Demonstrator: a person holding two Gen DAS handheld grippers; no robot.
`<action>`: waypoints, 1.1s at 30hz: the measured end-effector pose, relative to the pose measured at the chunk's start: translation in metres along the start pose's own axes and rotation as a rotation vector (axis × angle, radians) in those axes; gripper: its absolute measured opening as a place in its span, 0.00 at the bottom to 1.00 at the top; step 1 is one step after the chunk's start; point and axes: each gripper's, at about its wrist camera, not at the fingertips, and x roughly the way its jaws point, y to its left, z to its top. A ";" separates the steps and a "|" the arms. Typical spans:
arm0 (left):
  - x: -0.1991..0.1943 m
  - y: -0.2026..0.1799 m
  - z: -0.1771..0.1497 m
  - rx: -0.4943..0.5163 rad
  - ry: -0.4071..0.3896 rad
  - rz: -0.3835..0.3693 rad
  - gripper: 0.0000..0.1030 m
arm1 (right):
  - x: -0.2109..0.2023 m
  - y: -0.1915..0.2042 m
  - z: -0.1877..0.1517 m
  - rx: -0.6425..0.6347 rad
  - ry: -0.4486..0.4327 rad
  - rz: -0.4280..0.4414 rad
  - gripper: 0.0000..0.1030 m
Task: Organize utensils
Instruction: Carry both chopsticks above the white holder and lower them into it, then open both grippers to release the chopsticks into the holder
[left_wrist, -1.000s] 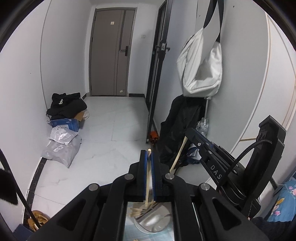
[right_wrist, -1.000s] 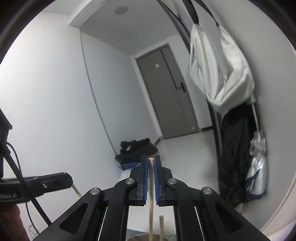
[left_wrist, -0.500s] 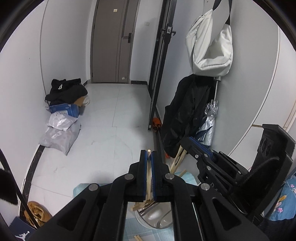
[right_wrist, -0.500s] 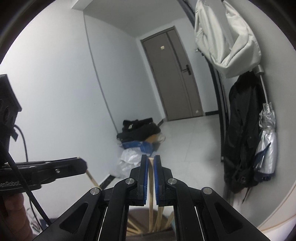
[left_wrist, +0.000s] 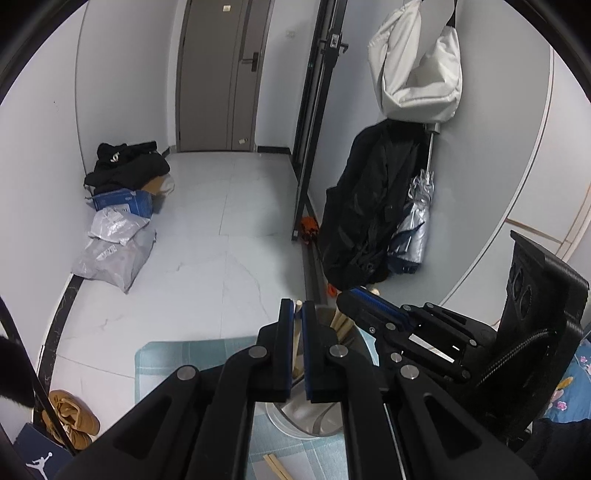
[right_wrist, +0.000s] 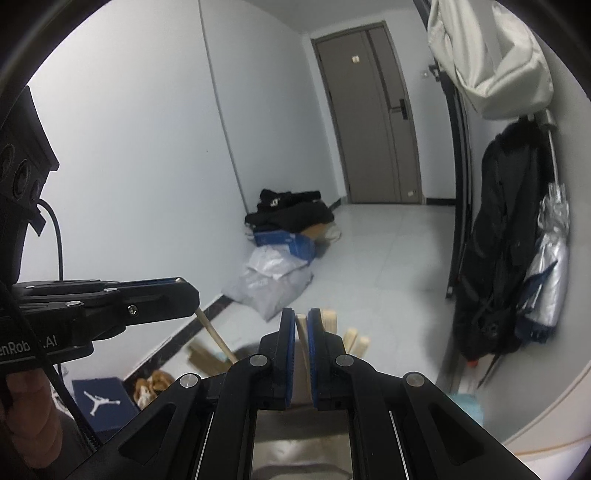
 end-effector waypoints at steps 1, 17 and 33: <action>0.002 0.000 -0.002 0.003 0.009 0.003 0.01 | 0.000 -0.001 -0.002 0.003 0.002 0.005 0.06; -0.002 0.006 -0.017 -0.079 0.070 -0.030 0.08 | -0.037 -0.002 -0.015 0.070 0.017 0.011 0.17; -0.055 0.009 -0.043 -0.128 -0.125 0.180 0.66 | -0.101 0.014 -0.034 0.099 -0.064 -0.037 0.44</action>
